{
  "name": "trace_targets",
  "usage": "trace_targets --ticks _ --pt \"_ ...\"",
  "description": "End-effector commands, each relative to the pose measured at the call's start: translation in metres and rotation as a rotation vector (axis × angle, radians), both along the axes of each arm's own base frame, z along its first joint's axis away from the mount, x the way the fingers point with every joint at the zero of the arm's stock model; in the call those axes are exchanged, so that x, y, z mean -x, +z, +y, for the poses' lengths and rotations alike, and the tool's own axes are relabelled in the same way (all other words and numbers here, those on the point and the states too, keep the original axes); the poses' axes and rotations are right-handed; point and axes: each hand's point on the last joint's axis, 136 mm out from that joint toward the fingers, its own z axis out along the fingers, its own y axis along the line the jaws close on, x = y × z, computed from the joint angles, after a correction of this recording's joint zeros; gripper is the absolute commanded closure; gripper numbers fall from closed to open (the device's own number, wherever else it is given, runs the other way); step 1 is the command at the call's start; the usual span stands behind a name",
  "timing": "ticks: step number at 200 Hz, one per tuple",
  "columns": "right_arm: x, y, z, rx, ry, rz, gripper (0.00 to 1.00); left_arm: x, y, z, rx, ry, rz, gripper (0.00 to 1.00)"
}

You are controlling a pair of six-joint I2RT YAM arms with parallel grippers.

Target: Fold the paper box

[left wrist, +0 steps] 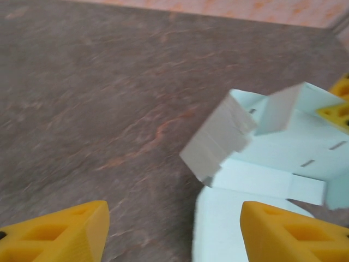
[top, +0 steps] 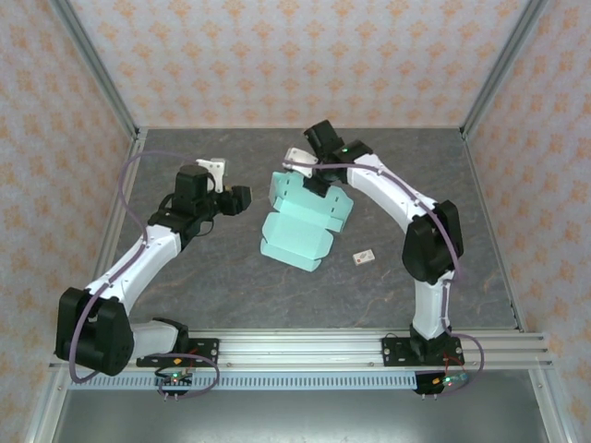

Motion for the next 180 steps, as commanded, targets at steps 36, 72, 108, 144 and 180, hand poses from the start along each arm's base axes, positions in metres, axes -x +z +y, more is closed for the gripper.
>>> trace_targets --ticks 36,72,108,144,180 --pt "-0.02 0.004 0.013 0.154 0.144 -0.304 1.0 -0.015 -0.033 0.021 0.027 0.094 0.068 0.35" --pt "-0.023 -0.001 0.02 0.187 0.189 -0.435 1.0 -0.023 -0.042 0.01 0.016 0.014 0.011 0.35" --pt "-0.023 0.001 0.025 0.193 0.219 -0.557 1.0 -0.021 -0.051 -0.008 0.034 -0.111 -0.014 0.35" --pt "-0.022 0.014 0.028 0.168 0.223 -0.632 1.0 -0.024 -0.054 -0.021 0.076 -0.179 -0.016 0.35" --pt "-0.02 0.017 0.025 0.176 0.231 -0.678 1.0 -0.027 -0.052 -0.032 0.069 -0.246 -0.031 0.35"
